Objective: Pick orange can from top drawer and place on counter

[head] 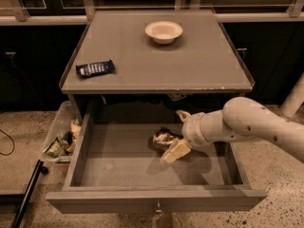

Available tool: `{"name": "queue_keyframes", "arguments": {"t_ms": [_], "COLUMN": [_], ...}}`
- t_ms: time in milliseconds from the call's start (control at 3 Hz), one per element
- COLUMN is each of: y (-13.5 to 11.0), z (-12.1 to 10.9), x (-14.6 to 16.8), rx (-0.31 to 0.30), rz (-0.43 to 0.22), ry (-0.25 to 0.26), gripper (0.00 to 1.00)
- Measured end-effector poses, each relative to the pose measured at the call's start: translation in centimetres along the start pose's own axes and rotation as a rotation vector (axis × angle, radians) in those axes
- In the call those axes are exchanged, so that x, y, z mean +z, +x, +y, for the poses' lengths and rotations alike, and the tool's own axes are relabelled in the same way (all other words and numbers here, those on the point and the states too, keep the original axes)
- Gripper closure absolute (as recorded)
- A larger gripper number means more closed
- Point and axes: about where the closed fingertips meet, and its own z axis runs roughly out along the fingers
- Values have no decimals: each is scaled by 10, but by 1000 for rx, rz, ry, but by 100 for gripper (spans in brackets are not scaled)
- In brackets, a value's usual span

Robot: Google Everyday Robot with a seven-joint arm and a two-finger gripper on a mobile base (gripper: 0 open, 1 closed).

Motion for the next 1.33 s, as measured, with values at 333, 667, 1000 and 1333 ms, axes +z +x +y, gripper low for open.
{"name": "queue_keyframes", "arguments": {"t_ms": [333, 667, 1000, 1333], "y": [14, 27, 39, 48], "z": [-5, -11, -12, -13], "x": [19, 27, 33, 38], "rx": [-49, -94, -119, -125], "rz": [27, 60, 95, 120], "ry": [1, 5, -2, -17], "gripper": [0, 0, 0, 0]}}
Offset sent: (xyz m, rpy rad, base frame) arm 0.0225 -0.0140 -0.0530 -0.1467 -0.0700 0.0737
